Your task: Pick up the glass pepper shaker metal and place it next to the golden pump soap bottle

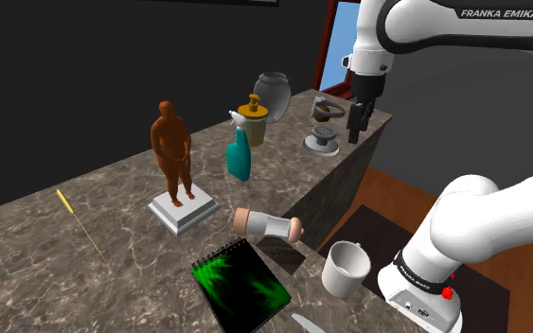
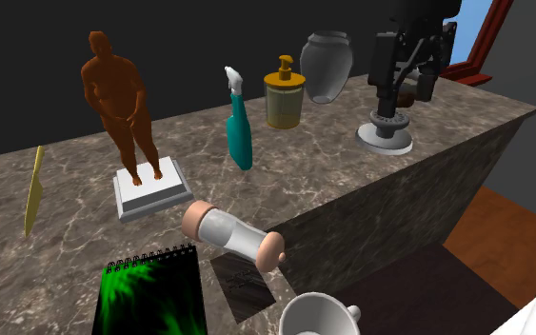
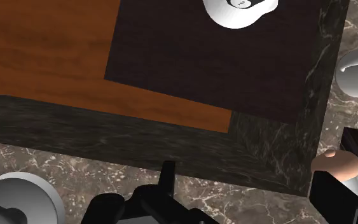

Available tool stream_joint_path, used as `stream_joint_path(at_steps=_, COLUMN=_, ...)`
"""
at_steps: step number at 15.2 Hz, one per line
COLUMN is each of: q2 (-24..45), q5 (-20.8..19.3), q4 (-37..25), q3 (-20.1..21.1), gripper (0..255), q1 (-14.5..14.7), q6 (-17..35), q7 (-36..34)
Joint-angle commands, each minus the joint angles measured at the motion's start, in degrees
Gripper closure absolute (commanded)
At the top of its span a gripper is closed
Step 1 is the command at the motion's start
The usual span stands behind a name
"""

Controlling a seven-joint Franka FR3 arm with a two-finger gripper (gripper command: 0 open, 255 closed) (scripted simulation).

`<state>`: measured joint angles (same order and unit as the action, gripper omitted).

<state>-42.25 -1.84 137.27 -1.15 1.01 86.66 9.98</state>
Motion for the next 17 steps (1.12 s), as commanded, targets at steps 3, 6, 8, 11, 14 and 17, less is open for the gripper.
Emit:
stream_joint_path(at_steps=3, q2=-0.3, q5=1.4, q4=2.9, q3=1.2, gripper=0, q1=1.4, q6=3.9, q7=-0.3)
stream_joint_path(at_steps=6, q2=-0.2, q5=3.4, q4=6.8, q3=3.2, gripper=0, q1=3.5, q6=10.0, q7=-0.6)
stream_joint_path(at_steps=8, q2=0.2, q5=4.8, q4=9.2, q3=4.6, gripper=0, q1=5.0, q6=14.2, q7=-0.8)
stream_joint_path(at_steps=11, q2=1.5, q5=6.8, q4=12.2, q3=6.8, gripper=0, q1=7.4, q6=20.7, q7=-1.0)
stream_joint_path(at_steps=14, q2=3.6, q5=8.7, q4=14.7, q3=9.1, gripper=0, q1=9.8, q6=27.4, q7=-1.3)
stream_joint_path(at_steps=17, q2=6.6, q5=10.5, q4=16.5, q3=11.6, gripper=0, q1=12.1, q6=34.5, q7=-1.6)
